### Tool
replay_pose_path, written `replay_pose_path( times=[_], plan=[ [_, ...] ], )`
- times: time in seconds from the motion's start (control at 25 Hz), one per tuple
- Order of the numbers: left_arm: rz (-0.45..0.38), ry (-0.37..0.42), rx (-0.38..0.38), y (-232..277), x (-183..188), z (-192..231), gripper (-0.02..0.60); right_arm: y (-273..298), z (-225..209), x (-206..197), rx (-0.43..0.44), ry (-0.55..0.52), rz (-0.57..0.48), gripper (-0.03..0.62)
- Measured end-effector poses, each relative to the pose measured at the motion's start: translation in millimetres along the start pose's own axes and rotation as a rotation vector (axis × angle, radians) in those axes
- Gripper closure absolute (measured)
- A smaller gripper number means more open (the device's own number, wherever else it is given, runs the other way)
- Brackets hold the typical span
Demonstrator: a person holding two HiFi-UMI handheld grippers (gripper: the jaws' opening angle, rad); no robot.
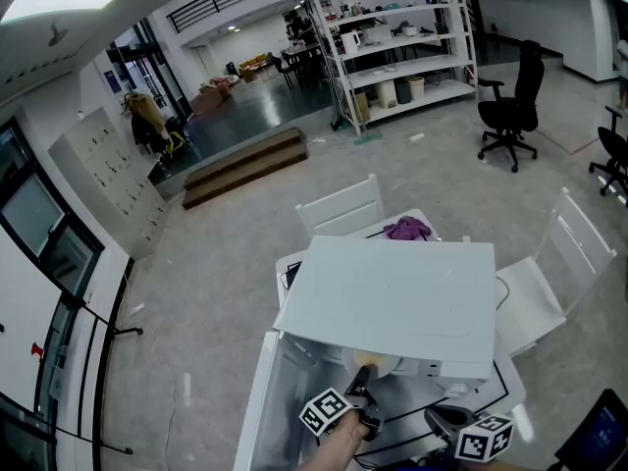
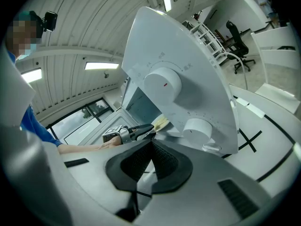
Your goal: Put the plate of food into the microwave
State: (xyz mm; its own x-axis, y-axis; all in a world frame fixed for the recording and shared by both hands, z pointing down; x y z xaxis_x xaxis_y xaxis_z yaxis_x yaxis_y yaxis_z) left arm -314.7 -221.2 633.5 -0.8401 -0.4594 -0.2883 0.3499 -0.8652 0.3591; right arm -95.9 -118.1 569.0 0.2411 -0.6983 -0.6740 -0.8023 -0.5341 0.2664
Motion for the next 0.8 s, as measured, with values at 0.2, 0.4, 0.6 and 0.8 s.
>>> replay_pose_path(
  times=[0.2, 0.4, 0.6, 0.8],
  plan=[
    [-0.009, 0.134, 0.015, -6.0, -0.9, -3.5, 0.472, -1.3, 0.0, -0.9, 0.008, -0.001, 0.003, 0.594],
    [-0.031, 0.272, 0.046, -14.5, -1.6, -6.1, 0.472, -4.3, 0.6, -2.2, 0.011, -0.003, 0.003, 0.594],
    [-0.058, 0.522, 0.107, -28.6, -4.8, -9.4, 0.472, -8.4, 1.9, -6.1, 0.012, -0.006, 0.007, 0.594],
    [-0.061, 0.822, 0.148, -33.8, -7.7, -21.2, 0.472, -8.1, 1.7, -8.0, 0.016, -0.01, 0.017, 0.594]
  ],
)
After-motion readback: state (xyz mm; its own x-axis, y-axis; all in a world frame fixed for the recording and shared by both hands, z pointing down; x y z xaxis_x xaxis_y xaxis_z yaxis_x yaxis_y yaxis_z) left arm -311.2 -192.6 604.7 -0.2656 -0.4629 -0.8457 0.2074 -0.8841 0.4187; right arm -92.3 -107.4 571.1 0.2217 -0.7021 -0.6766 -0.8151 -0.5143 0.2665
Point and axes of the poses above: the fingertips, and each gripper's own axes: y forward along the fingers, z to its left, x out of its top, the point moved 5 cm from there along -y, backward along the fingers, and after that the axes turned 4 degrees about x, right-handed, at the moved point
